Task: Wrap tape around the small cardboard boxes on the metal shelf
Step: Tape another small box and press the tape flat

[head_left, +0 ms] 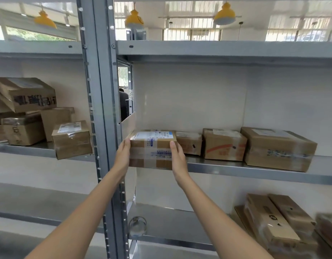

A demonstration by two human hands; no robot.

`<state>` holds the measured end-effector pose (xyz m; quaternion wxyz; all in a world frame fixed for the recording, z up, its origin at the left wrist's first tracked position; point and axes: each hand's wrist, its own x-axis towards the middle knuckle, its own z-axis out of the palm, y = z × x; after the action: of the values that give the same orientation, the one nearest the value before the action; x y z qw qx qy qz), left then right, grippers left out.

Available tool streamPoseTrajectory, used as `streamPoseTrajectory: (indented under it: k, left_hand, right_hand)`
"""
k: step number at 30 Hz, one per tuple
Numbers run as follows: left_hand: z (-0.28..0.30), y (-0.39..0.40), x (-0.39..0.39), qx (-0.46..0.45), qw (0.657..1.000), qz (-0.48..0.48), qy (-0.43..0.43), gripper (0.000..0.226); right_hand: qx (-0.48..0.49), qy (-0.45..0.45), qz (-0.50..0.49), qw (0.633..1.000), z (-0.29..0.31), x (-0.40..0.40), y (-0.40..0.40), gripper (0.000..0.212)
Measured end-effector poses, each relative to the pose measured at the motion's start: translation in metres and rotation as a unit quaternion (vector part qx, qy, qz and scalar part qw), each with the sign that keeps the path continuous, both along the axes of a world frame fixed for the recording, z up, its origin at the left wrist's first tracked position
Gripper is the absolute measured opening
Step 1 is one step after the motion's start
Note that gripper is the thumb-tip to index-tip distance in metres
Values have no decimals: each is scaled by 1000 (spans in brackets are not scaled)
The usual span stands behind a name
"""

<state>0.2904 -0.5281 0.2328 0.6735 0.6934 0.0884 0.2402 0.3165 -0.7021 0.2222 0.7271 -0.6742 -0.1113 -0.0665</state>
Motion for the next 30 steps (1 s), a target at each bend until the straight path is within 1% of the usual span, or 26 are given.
streamPoseTrajectory:
  k: [2,4,5,7,9,11,13,16,19,22,25,28,30]
  left_hand:
    - [1,1,10,-15,1000,-4,14,51]
    - [6,2,17,-52,999,-1,18,41]
    - [8,3,20,-71,997,4,16,35]
    - [11,4,25,-87,996,29,-6,32]
    - [10,3,27,-79,994,65,-35,35]
    - [7,-1,26,-74,992,89,-54,31]
    - [5,-5,24,-70,990,104,-61,26]
    - [5,-11,21,-54,987,135,-66,27]
    - [7,-20,15,-56,979,178,-80,25]
    - [9,-23,9,-41,972,213,-90,33]
    - [12,-25,5,-18,969,228,-93,34]
    - [14,-32,4,12,968,232,-91,40]
    - [13,-37,5,44,969,230,-83,46]
  right_hand:
    - [-19,-8,-5,1000,1,7,1,54]
    - [-33,-21,-12,999,2,12,2,57]
    - [-36,-26,-13,999,2,14,3,57]
    - [-34,-31,-9,999,-2,15,5,56]
    - [-25,-29,-3,999,-6,14,9,54]
    - [-13,-25,0,1000,-9,15,12,50]
    - [-6,-25,3,1000,-9,16,13,47]
    - [-9,-29,9,1000,-8,20,13,44]
    - [-7,-24,26,999,-9,23,11,33]
    - [4,-30,34,999,-7,25,10,30]
    - [17,-27,43,999,-3,27,10,26]
    - [23,-12,53,998,1,37,8,28]
    - [37,14,66,997,2,45,6,35]
